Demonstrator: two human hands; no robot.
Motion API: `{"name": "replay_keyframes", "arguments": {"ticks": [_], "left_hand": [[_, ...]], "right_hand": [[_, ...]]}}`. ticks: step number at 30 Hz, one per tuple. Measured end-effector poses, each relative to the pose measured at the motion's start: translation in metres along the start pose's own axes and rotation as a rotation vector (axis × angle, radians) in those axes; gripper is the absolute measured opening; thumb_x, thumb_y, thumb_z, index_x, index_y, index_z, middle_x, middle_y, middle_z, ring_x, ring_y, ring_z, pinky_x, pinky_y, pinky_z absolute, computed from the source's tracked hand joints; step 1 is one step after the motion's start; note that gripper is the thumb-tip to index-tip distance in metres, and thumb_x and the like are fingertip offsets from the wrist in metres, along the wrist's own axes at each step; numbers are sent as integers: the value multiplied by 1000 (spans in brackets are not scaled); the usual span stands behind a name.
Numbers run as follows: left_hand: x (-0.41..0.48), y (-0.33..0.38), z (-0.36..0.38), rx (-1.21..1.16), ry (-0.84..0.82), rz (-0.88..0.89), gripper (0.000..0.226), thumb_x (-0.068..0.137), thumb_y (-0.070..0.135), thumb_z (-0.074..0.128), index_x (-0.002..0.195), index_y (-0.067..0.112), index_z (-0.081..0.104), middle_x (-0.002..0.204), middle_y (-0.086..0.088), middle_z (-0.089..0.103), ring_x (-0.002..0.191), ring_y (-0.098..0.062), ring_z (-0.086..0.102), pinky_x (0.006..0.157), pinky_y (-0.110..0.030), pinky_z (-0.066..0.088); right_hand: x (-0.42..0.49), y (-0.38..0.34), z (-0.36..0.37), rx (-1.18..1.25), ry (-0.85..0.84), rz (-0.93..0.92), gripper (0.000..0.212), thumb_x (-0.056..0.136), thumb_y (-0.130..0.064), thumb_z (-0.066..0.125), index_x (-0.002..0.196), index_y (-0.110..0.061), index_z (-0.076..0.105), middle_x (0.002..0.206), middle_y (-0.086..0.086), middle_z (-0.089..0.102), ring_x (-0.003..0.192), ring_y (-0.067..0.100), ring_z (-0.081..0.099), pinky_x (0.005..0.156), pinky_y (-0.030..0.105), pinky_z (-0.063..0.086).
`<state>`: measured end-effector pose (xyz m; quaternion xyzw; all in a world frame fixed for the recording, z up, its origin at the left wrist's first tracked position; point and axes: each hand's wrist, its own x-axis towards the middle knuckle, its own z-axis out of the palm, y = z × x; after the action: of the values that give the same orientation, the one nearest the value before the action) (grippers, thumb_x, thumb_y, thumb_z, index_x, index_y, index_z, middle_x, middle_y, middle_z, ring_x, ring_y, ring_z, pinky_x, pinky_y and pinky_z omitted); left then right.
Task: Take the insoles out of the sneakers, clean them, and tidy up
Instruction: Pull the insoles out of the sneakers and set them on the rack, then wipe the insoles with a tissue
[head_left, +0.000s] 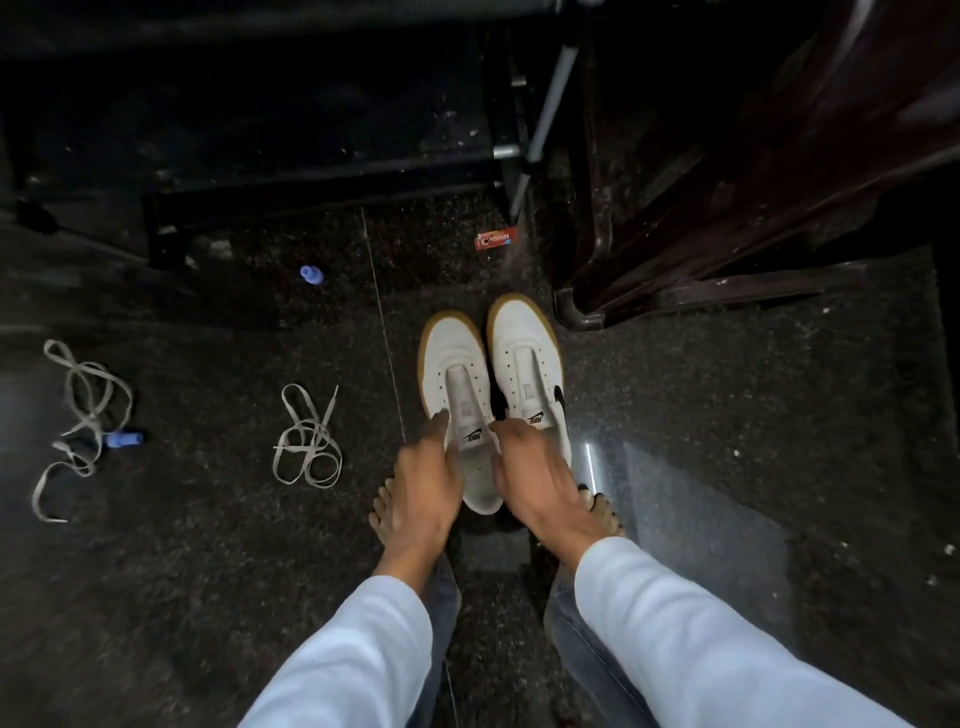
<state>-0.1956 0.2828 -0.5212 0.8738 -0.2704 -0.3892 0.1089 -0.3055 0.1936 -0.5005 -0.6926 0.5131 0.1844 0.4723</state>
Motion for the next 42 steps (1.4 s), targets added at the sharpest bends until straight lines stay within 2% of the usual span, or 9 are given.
{"name": "replay_keyframes", "arguments": {"ticks": [3, 6, 9, 16, 20, 24, 30, 36, 42], "left_hand": [[-30, 24, -35, 133, 94, 268, 42, 96, 26, 45, 134, 10, 54, 130, -17, 63, 117, -36, 61, 94, -45, 53], [-60, 45, -73, 315, 91, 307, 60, 95, 44, 30, 143, 13, 50, 147, -15, 51, 137, -34, 46, 108, -53, 41], [-91, 64, -109, 392, 87, 334, 64, 96, 52, 23, 150, 22, 40, 157, -8, 39, 147, -28, 33, 117, -55, 28], [-145, 113, -187, 434, 95, 386, 71, 100, 59, 8, 150, 21, 40, 156, -10, 40, 145, -31, 36, 116, -56, 15], [-167, 144, -220, 394, 55, 424, 72, 98, 61, 7, 147, 23, 45, 153, -11, 45, 143, -31, 38, 117, -53, 11], [-182, 175, -249, 387, 59, 485, 72, 97, 63, 10, 144, 23, 48, 151, -11, 47, 141, -29, 33, 117, -52, 7], [-199, 221, -295, 423, 110, 602, 69, 99, 60, 12, 147, 22, 44, 153, -11, 43, 143, -32, 39, 115, -55, 18], [-202, 265, -316, 446, 150, 651, 65, 101, 56, 14, 150, 21, 39, 155, -9, 41, 146, -30, 34, 116, -55, 21], [-186, 327, -314, 387, 223, 659, 59, 98, 52, 30, 148, 22, 42, 152, -6, 47, 144, -27, 39, 114, -53, 34]], "right_hand": [[-28, -12, -9, -332, 138, -216, 41, 95, -20, 47, 135, -12, 46, 141, 11, 47, 133, 27, 43, 103, 41, 44], [-69, -40, -36, -432, 223, -232, 61, 96, -36, 32, 150, -9, 26, 159, 15, 22, 149, 28, 14, 117, 44, 27], [-108, -67, -62, -451, 215, -201, 72, 89, -47, 8, 154, -15, 10, 162, 9, 3, 150, 24, -1, 121, 44, 15], [-176, -108, -111, -504, 356, -110, 68, 92, -47, 27, 150, -13, 30, 159, 10, 25, 146, 28, 23, 112, 48, 35], [-202, -128, -136, -510, 403, -103, 71, 89, -51, 42, 150, -16, 30, 158, 9, 29, 145, 27, 26, 110, 44, 19], [-227, -149, -166, -532, 463, -66, 66, 96, -55, 27, 150, -17, 30, 158, 9, 27, 145, 23, 19, 112, 40, 7], [-252, -166, -213, -498, 568, -15, 69, 90, -54, 38, 148, -16, 33, 157, 9, 28, 145, 23, 17, 107, 44, 42], [-269, -170, -256, -343, 585, -58, 82, 89, -71, -2, 155, -22, 5, 162, 0, -7, 148, 19, -13, 120, 41, 10], [-244, -175, -345, -214, 635, -52, 70, 96, -52, 38, 153, -18, 18, 162, 5, 14, 150, 19, 5, 115, 41, 27]]}}
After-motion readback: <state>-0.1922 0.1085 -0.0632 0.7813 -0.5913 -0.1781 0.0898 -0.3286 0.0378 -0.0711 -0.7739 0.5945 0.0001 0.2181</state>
